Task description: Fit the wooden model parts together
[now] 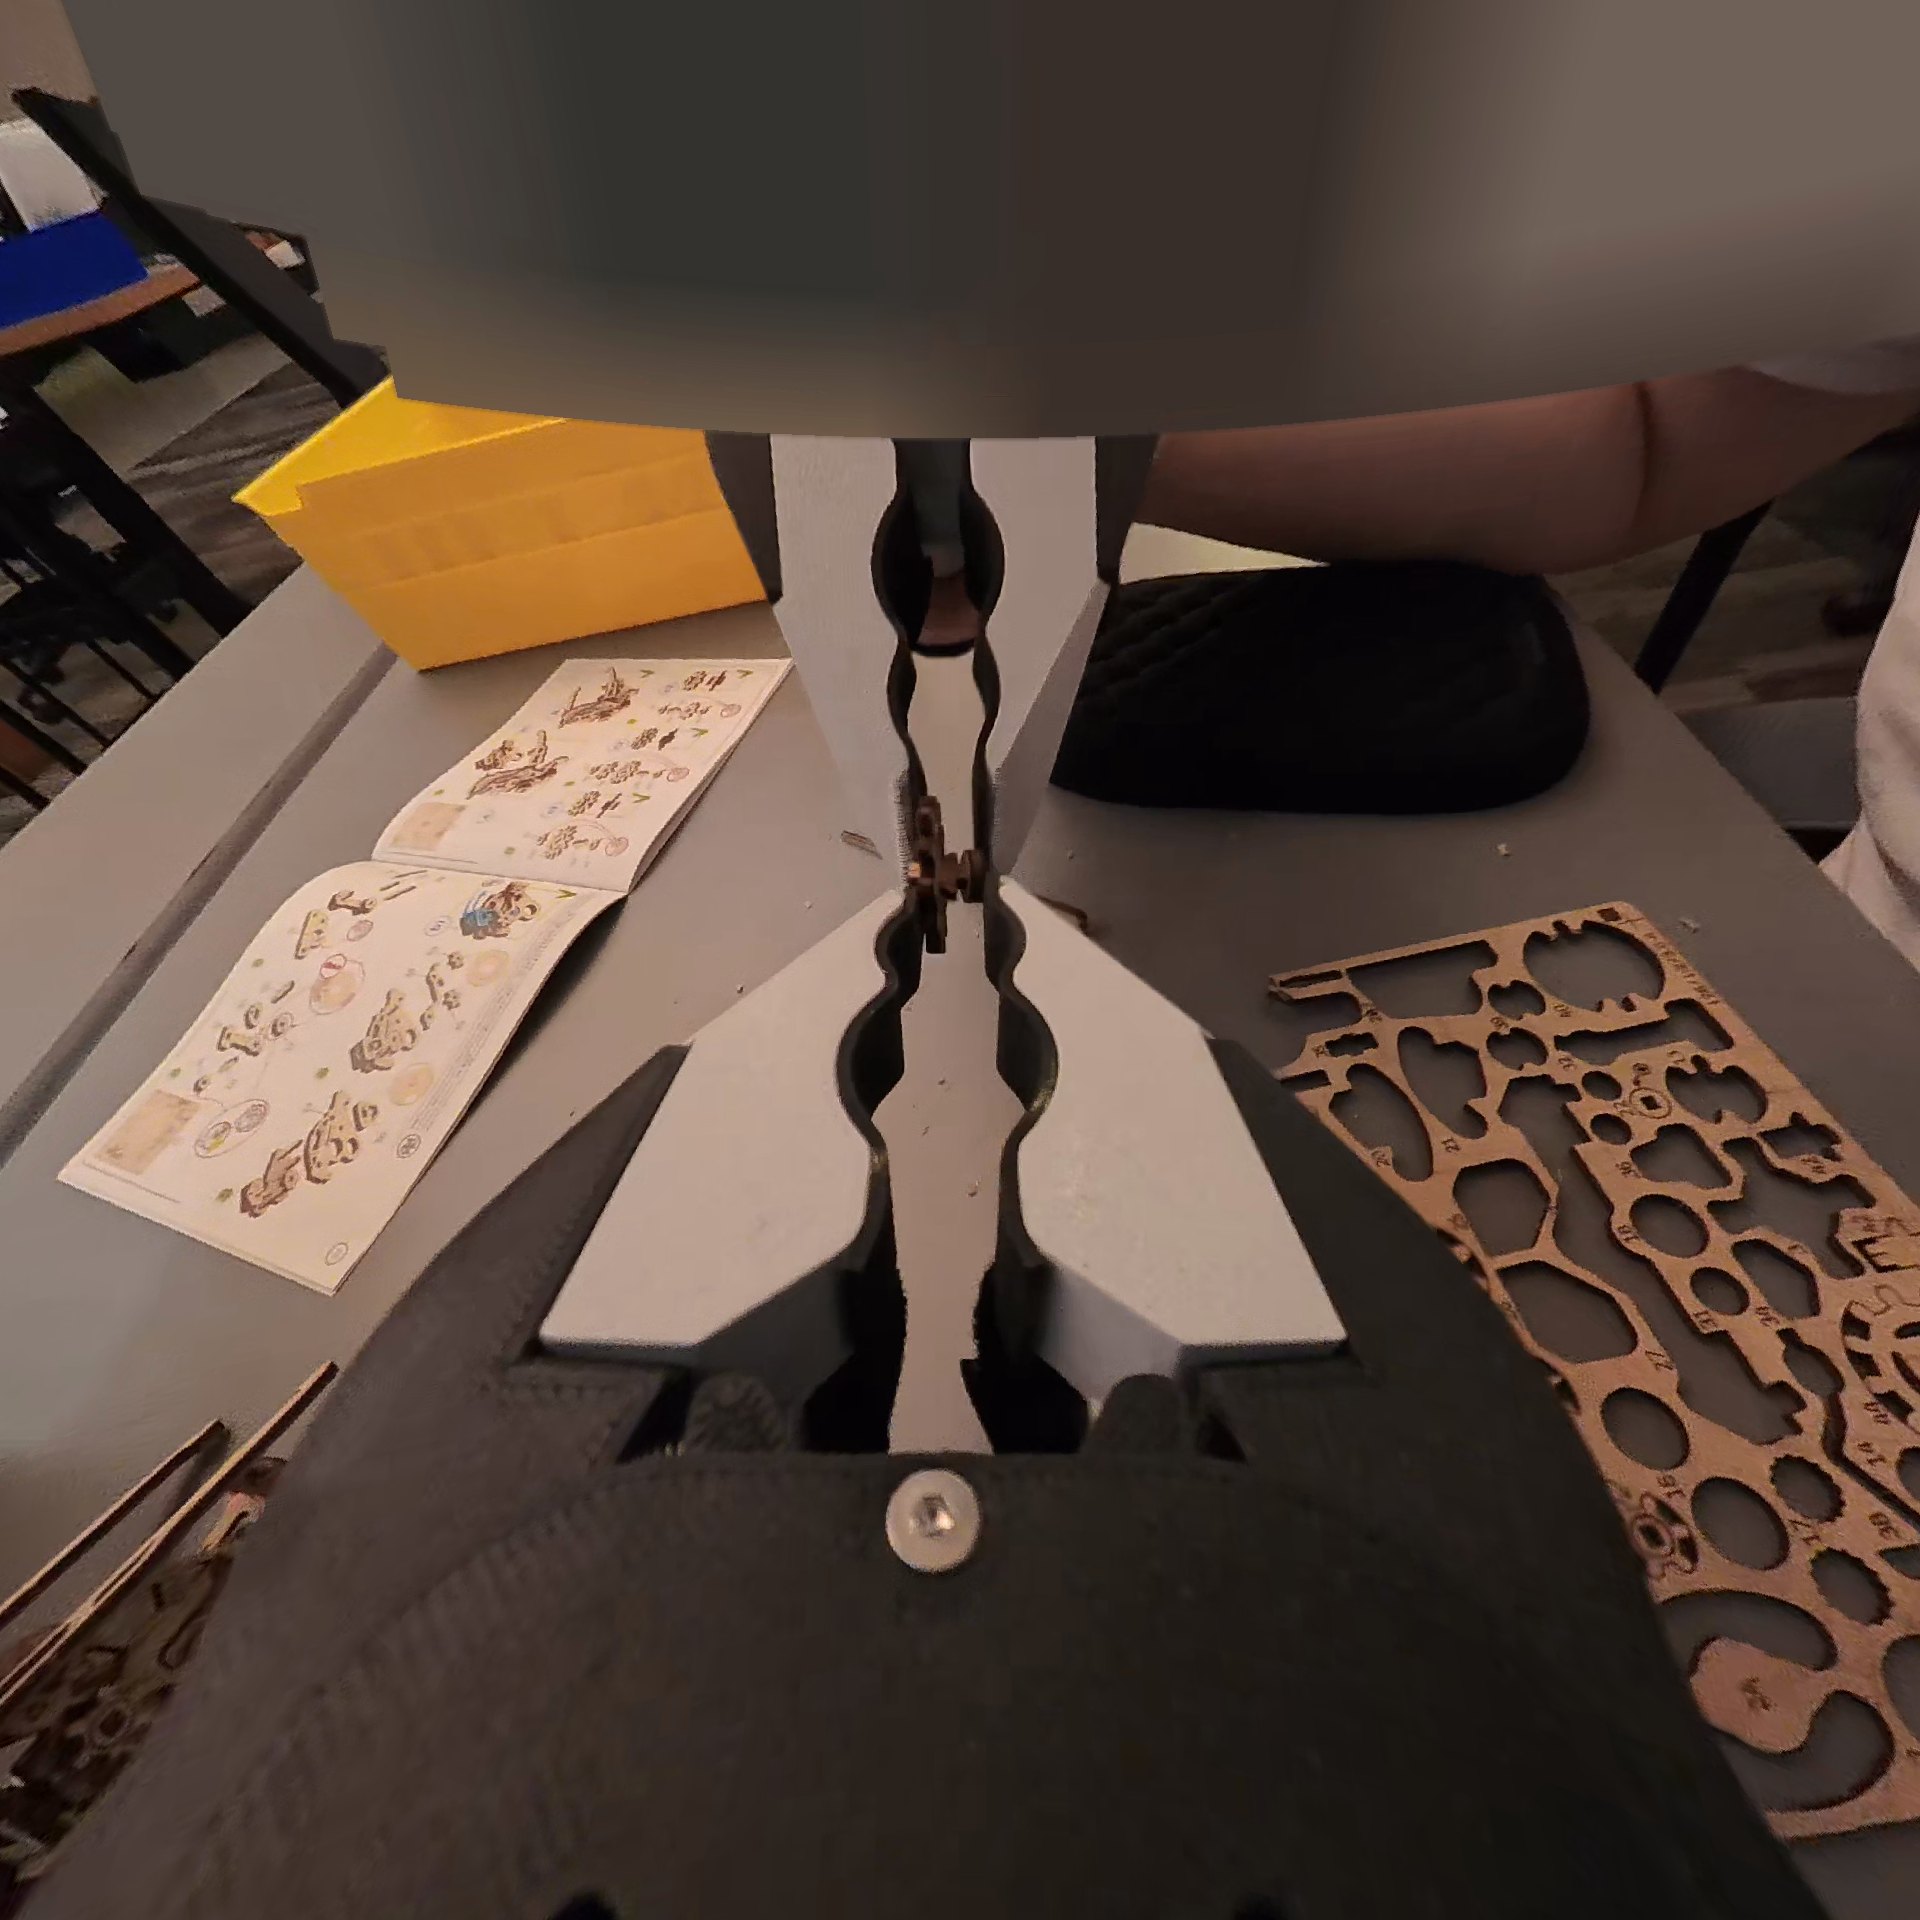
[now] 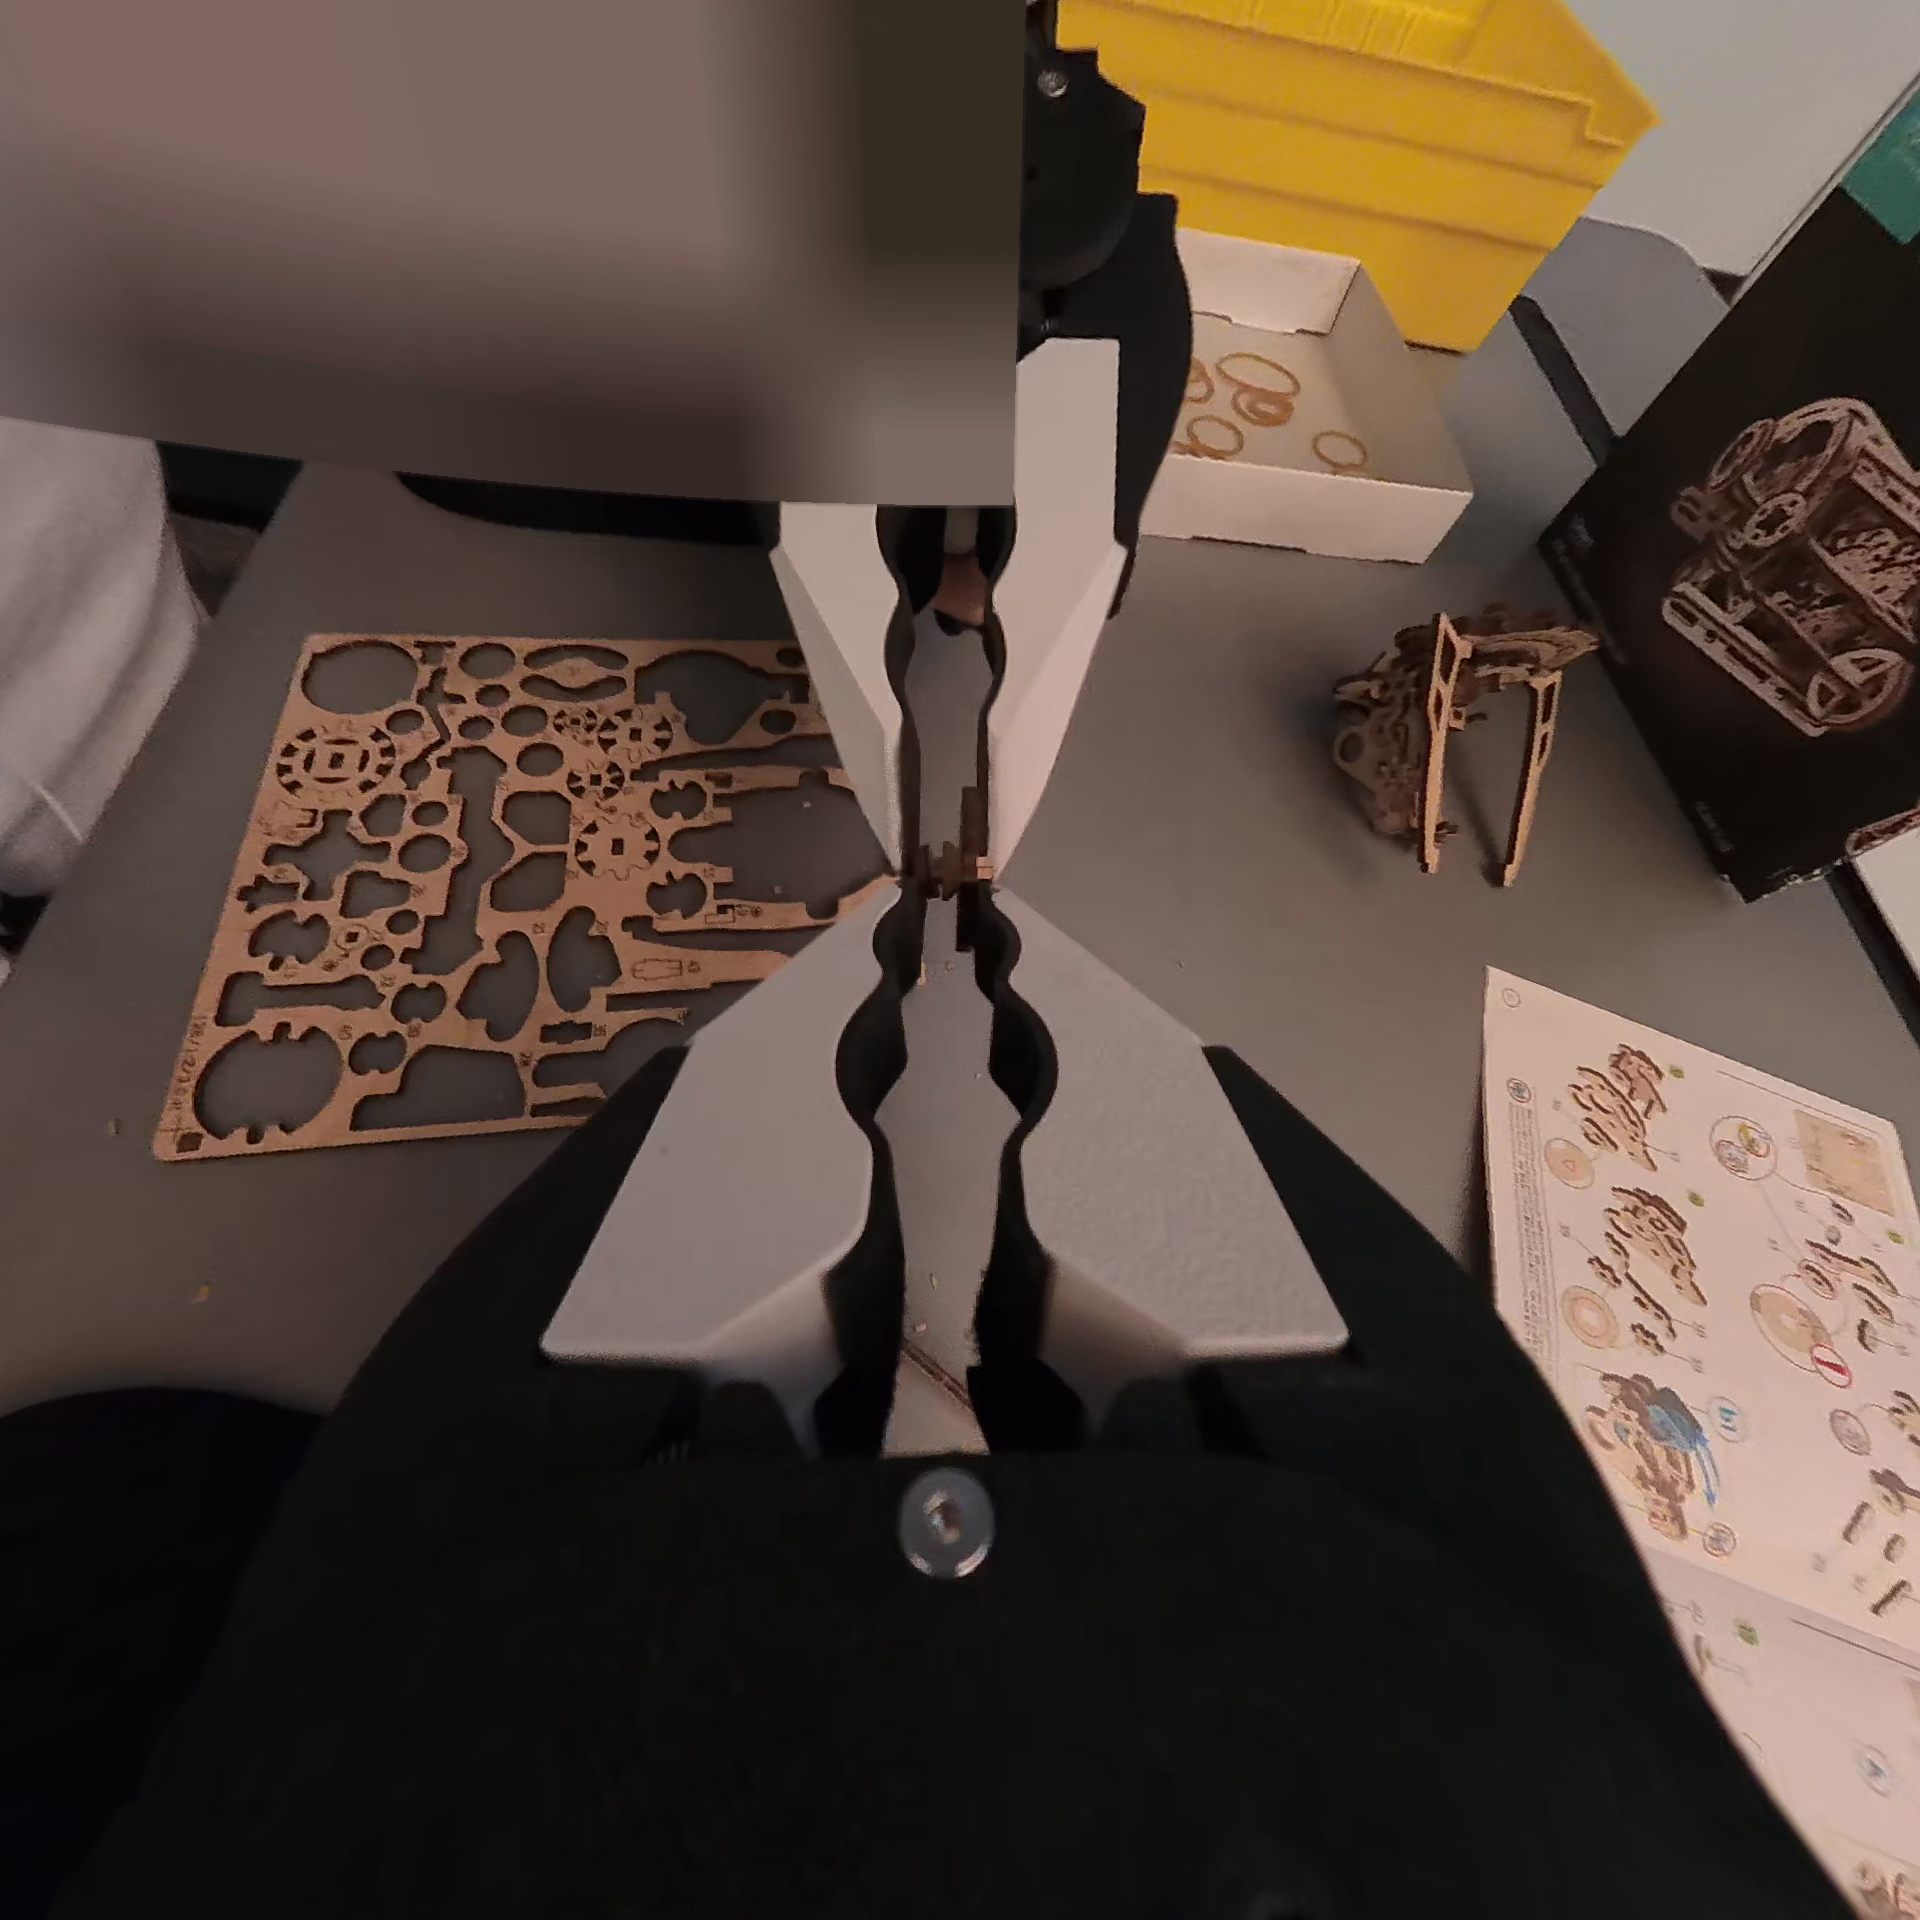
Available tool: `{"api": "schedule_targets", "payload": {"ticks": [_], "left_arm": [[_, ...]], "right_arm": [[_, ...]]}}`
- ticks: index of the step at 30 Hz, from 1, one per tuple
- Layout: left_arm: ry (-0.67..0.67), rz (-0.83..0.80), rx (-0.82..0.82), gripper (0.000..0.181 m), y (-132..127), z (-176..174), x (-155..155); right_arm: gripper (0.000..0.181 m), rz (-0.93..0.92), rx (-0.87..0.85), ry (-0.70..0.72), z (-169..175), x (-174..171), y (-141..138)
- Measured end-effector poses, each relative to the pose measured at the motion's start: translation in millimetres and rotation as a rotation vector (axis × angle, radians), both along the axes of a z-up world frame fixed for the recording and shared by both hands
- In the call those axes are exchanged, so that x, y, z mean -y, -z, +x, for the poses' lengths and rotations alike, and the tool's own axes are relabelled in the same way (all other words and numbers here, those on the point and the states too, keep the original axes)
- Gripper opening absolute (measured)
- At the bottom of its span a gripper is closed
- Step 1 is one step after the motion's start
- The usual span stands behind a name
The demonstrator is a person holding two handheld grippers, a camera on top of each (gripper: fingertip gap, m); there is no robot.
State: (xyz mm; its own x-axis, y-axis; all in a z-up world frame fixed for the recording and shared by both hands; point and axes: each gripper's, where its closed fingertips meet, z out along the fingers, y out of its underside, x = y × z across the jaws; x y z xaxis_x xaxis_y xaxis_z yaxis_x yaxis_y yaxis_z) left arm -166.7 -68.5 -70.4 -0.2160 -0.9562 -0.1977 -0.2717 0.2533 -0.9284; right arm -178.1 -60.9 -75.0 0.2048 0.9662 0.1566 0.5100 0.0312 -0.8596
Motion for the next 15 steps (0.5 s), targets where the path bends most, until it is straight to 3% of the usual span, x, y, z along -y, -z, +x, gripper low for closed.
{"api": "schedule_targets", "payload": {"ticks": [15], "left_arm": [[-0.037,-0.061,0.027,0.01,-9.1,1.4,-1.6]], "right_arm": [[0.008,-0.14,-0.108,0.001,1.6,0.6,-7.5]]}}
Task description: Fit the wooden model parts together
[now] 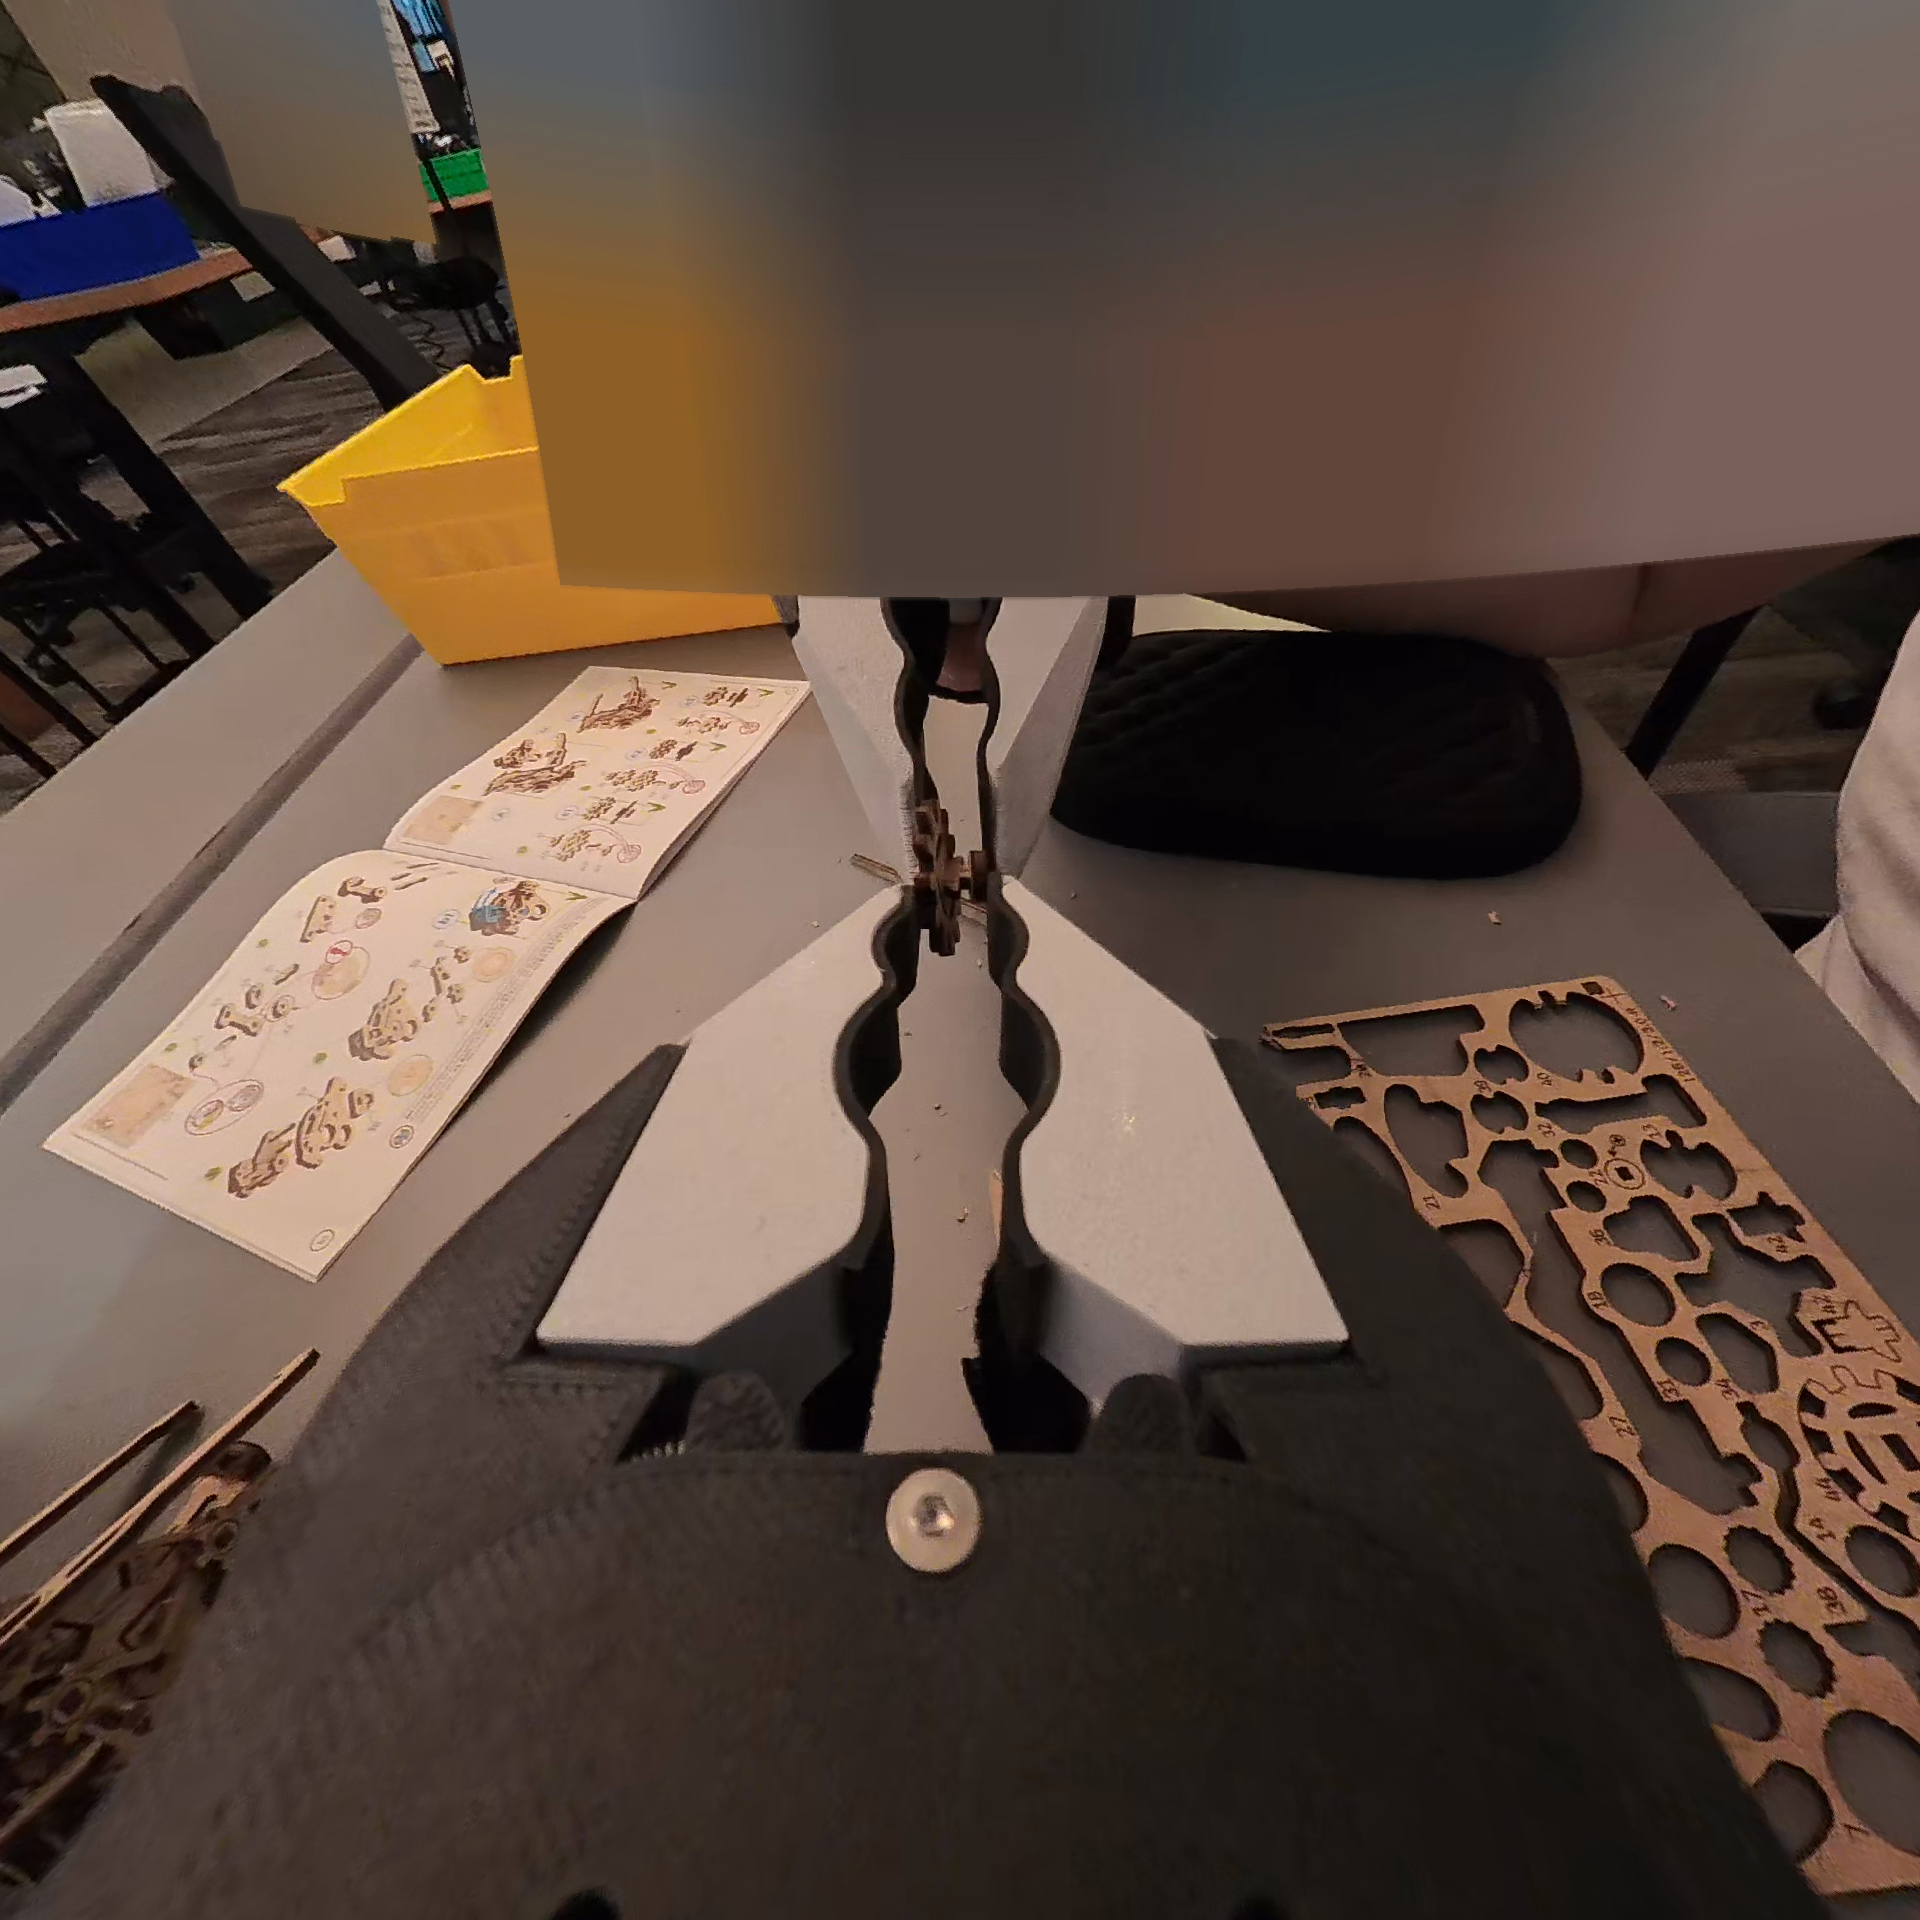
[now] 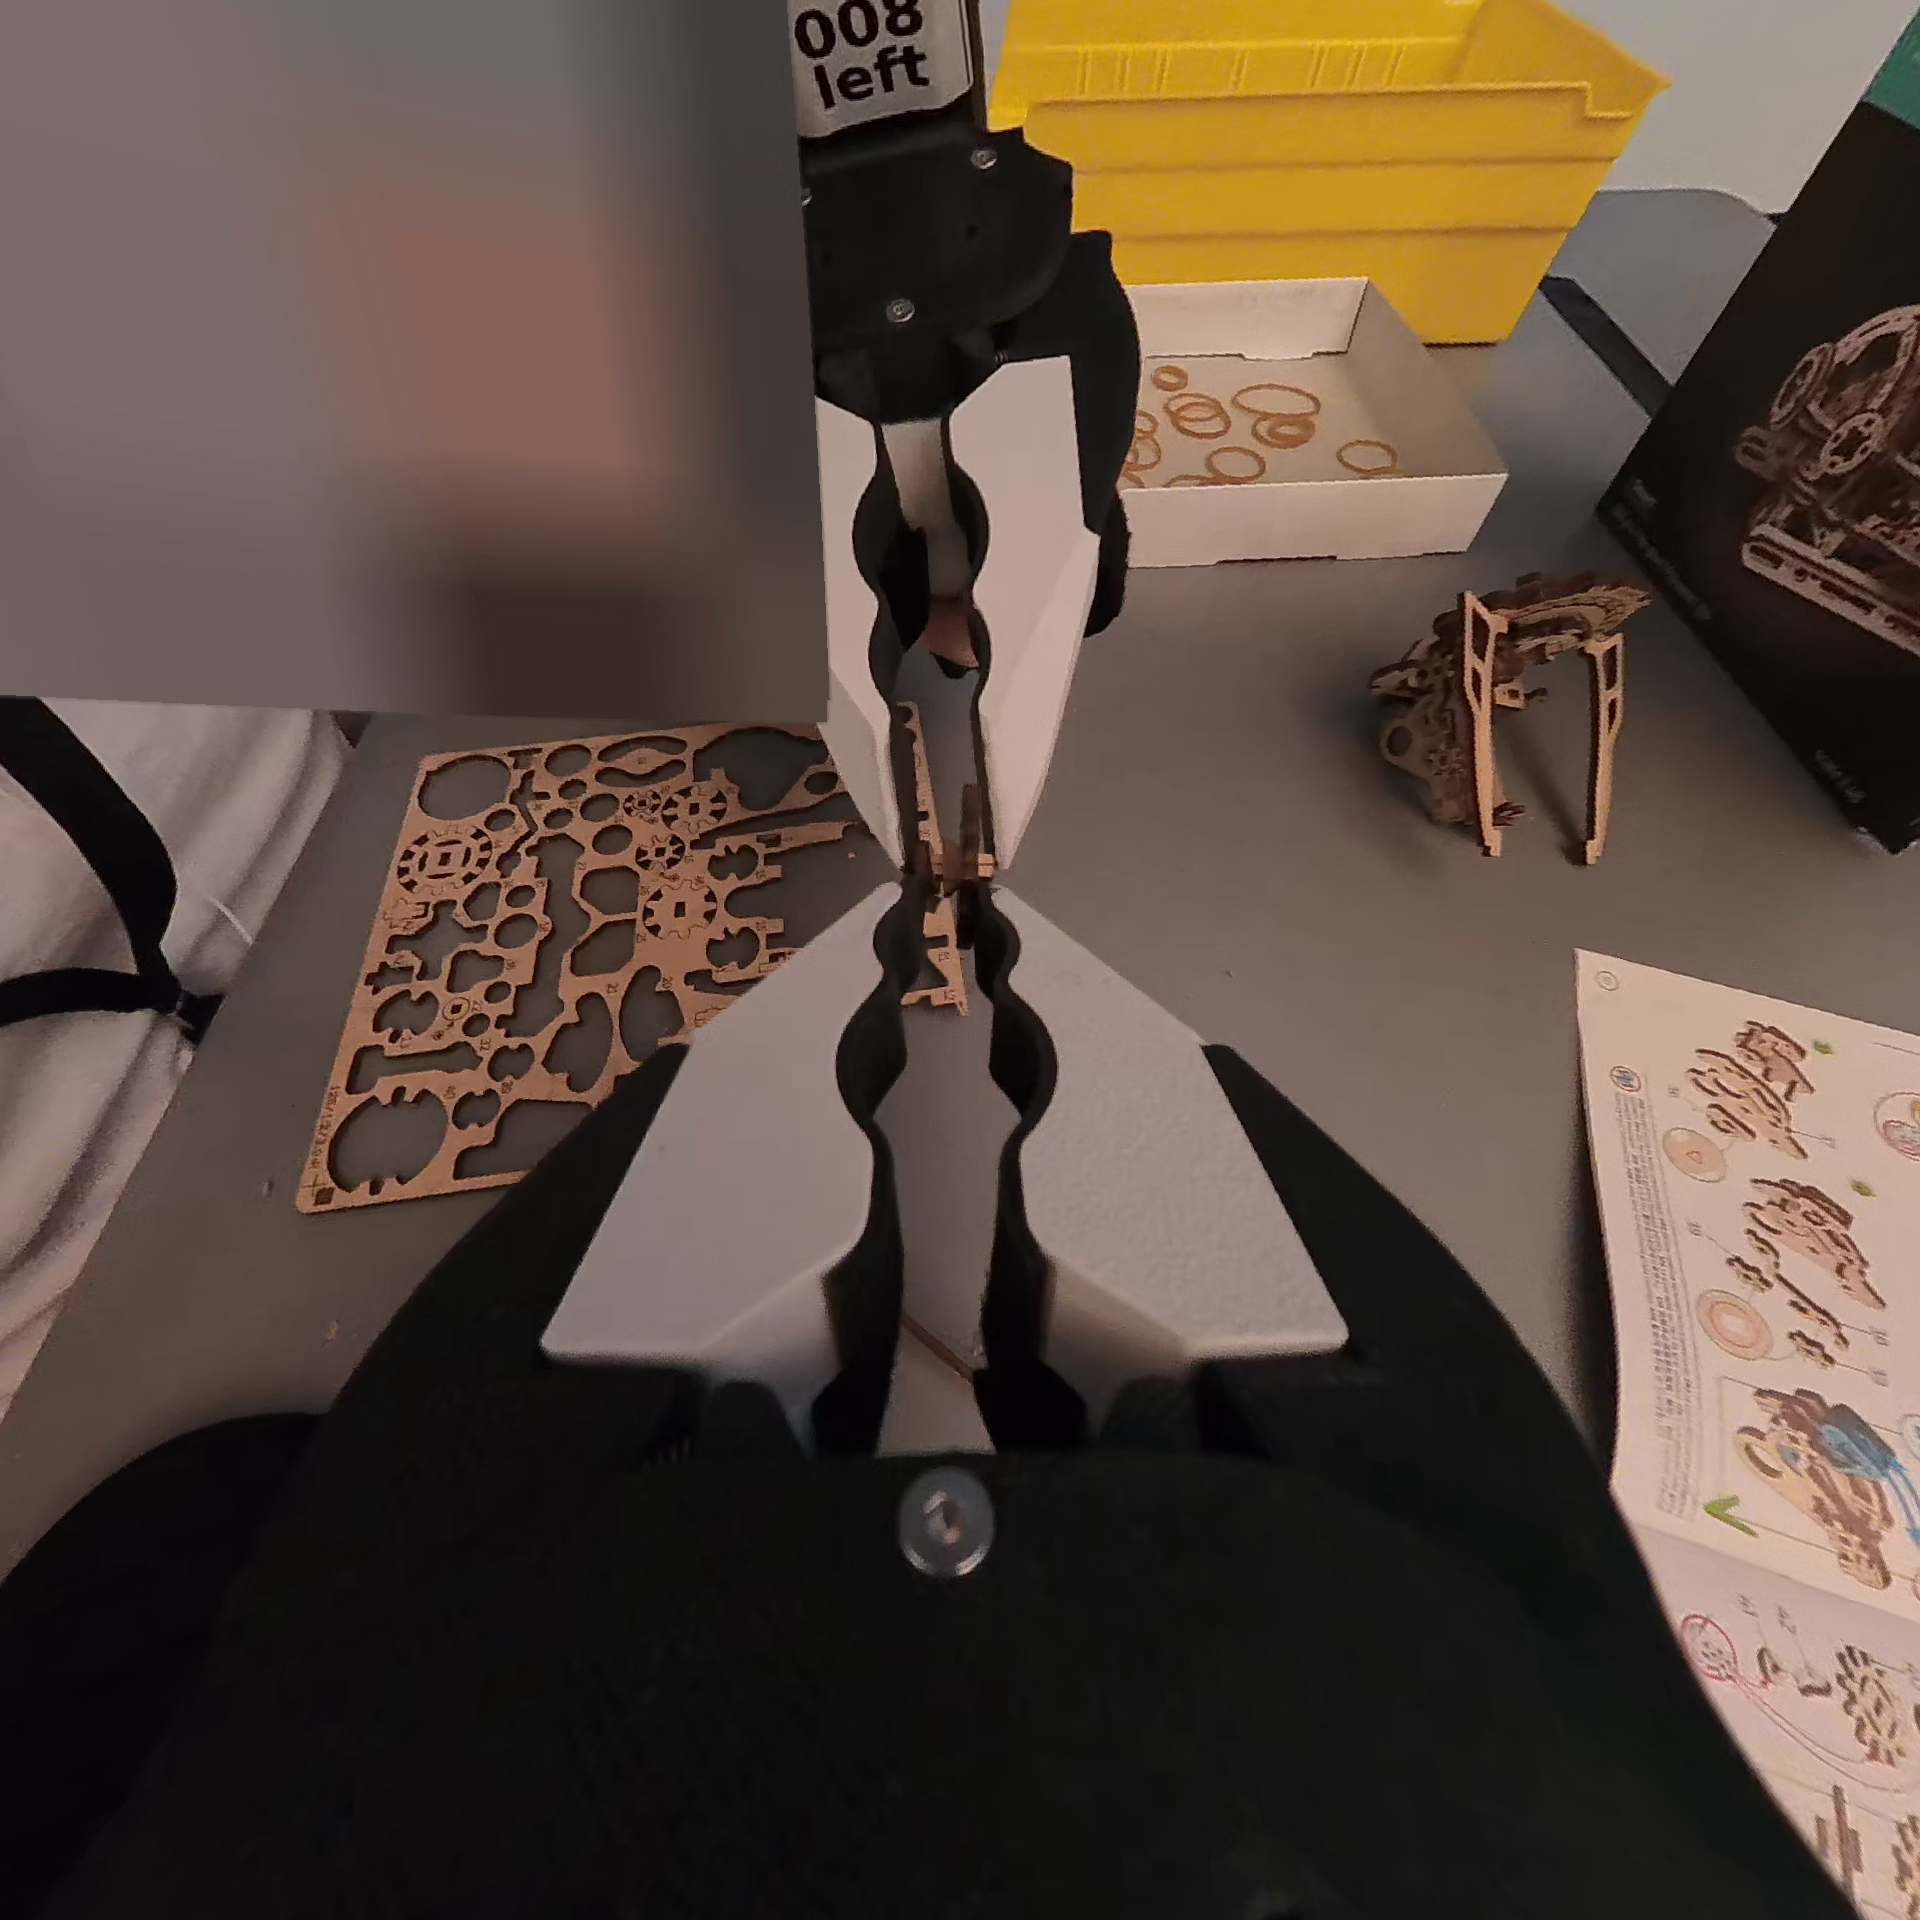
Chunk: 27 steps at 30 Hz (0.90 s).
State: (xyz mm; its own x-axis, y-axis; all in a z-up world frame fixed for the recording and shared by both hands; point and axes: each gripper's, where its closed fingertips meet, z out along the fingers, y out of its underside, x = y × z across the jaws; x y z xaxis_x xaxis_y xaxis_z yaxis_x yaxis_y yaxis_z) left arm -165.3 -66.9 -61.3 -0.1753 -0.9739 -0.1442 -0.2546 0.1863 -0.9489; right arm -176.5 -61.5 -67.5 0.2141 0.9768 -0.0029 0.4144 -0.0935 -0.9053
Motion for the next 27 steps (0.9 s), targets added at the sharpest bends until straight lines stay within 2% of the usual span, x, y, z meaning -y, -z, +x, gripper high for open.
{"api": "schedule_targets", "payload": {"ticks": [7,12,17,23,27], "left_arm": [[0.032,-0.112,-0.03,0.009,2.9,-0.6,1.0],[0.018,-0.093,-0.054,0.01,4.6,-1.5,-1.8],[0.012,-0.047,-0.098,0.01,12.5,0.1,-0.3],[0.031,-0.068,-0.065,0.01,6.1,1.0,4.2],[0.049,-0.128,-0.051,0.02,6.0,1.2,4.9]], "right_arm": [[0.01,0.097,0.052,-0.008,1.1,0.7,0.8],[0.014,0.167,0.079,0.038,2.1,-4.7,-3.6],[0.011,0.125,0.066,0.015,-0.6,-1.5,0.3],[0.009,0.079,-0.02,-0.035,0.4,4.1,-6.9],[0.009,0.039,-0.069,-0.03,3.0,0.2,-7.0]]}}
